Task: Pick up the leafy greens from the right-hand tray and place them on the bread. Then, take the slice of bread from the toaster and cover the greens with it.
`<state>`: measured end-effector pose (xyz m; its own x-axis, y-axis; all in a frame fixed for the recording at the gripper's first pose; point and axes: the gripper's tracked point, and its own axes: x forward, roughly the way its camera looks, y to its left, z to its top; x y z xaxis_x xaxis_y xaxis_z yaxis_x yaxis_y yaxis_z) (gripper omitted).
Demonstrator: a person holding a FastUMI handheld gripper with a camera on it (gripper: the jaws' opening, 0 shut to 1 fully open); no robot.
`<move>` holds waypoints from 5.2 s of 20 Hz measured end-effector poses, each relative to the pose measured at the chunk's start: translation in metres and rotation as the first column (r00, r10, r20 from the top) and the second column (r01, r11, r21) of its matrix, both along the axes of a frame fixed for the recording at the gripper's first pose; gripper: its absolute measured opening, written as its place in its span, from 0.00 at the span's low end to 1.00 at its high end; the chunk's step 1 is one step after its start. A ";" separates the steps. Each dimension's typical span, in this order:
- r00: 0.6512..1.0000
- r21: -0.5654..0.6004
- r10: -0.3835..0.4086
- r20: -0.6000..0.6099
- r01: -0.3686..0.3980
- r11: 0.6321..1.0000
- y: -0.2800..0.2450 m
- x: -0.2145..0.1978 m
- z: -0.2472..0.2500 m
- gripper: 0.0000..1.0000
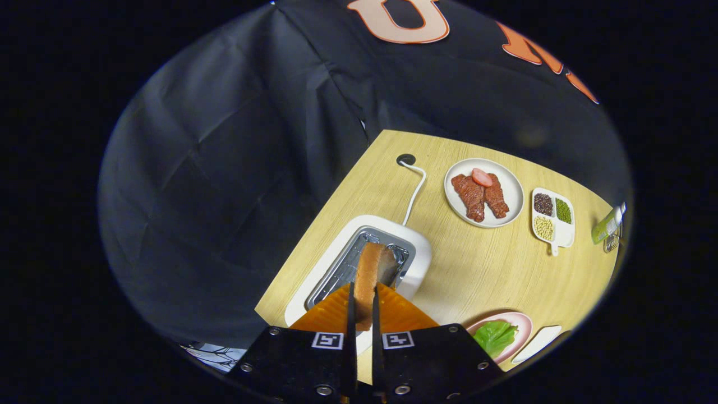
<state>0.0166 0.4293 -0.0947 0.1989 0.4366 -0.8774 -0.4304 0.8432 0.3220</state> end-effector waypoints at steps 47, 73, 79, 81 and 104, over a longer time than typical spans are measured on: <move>0.917 0.480 -0.388 -0.092 0.382 0.790 -0.257 -0.088 -0.055 0.11; 0.825 0.463 -0.537 -0.178 0.551 0.694 -0.306 -0.080 -0.115 0.20; 0.825 0.459 -0.564 -0.031 0.513 0.725 -0.324 -0.067 -0.095 0.43; 0.823 0.447 -0.566 0.058 0.485 0.752 -0.328 -0.061 -0.085 0.52; 0.352 0.229 -0.381 0.855 0.402 0.887 -0.355 -0.021 0.039 0.85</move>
